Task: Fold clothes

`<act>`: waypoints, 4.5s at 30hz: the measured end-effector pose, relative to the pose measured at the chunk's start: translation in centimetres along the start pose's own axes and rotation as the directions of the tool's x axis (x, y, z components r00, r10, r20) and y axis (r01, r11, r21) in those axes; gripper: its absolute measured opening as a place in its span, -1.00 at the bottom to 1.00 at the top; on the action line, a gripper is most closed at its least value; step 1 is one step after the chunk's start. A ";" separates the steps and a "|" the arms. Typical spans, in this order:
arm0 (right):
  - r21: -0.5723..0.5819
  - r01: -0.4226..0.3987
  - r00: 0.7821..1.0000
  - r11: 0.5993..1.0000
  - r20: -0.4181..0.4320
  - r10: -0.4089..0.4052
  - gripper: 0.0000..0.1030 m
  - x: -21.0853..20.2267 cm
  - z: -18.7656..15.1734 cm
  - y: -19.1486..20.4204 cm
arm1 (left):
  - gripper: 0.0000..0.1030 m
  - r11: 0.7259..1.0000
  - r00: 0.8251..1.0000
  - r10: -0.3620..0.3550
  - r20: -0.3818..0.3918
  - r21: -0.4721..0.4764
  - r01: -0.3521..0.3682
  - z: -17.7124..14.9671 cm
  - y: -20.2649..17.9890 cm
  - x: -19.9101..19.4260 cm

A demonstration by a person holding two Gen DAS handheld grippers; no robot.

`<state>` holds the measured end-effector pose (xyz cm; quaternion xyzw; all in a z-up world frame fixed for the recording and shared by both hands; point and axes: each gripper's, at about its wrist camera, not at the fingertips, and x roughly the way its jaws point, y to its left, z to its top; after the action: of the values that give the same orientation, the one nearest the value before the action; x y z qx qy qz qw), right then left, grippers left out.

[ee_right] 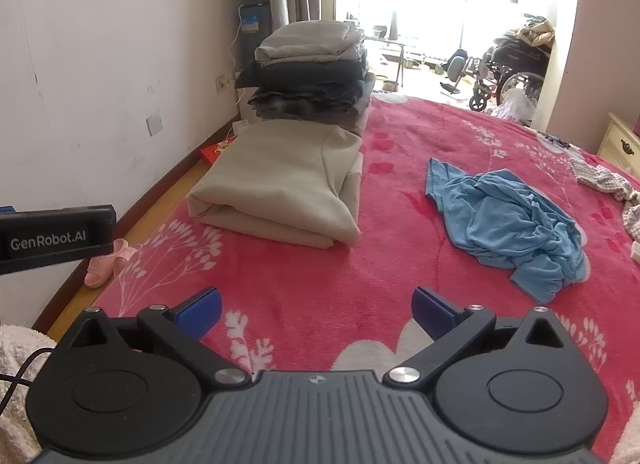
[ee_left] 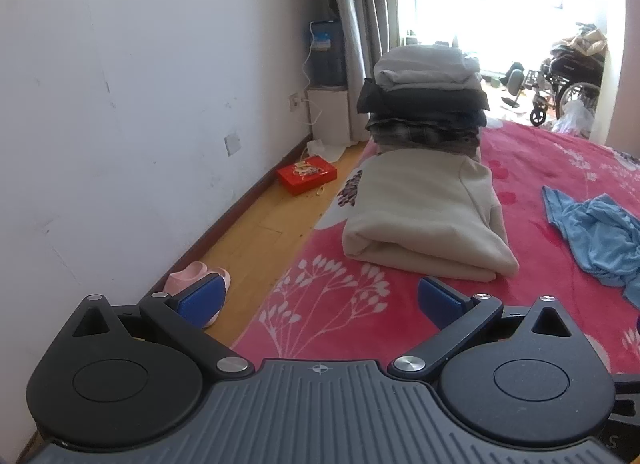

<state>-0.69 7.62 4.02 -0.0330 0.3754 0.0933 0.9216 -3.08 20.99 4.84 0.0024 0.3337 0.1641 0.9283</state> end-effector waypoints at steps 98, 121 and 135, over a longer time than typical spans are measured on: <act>-0.012 0.019 1.000 1.000 0.000 -0.019 1.00 -0.1 0.1 0.6 | 1.00 0.999 0.999 -0.030 -0.035 0.013 0.030 -0.4 0.0 0.4; -0.015 0.021 1.000 1.000 -0.004 -0.021 1.00 0.1 0.0 0.7 | 1.00 1.000 0.999 -0.028 -0.047 0.010 0.028 -0.7 0.0 0.6; -0.017 0.023 1.000 1.000 -0.001 -0.023 1.00 0.1 0.1 0.7 | 1.00 0.999 0.998 -0.030 -0.046 0.014 0.031 -0.6 -0.1 0.6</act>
<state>-0.66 8.38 4.05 -0.0454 0.3750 0.0859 0.9219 -2.95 20.99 4.00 0.0002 0.3559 0.1476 0.9228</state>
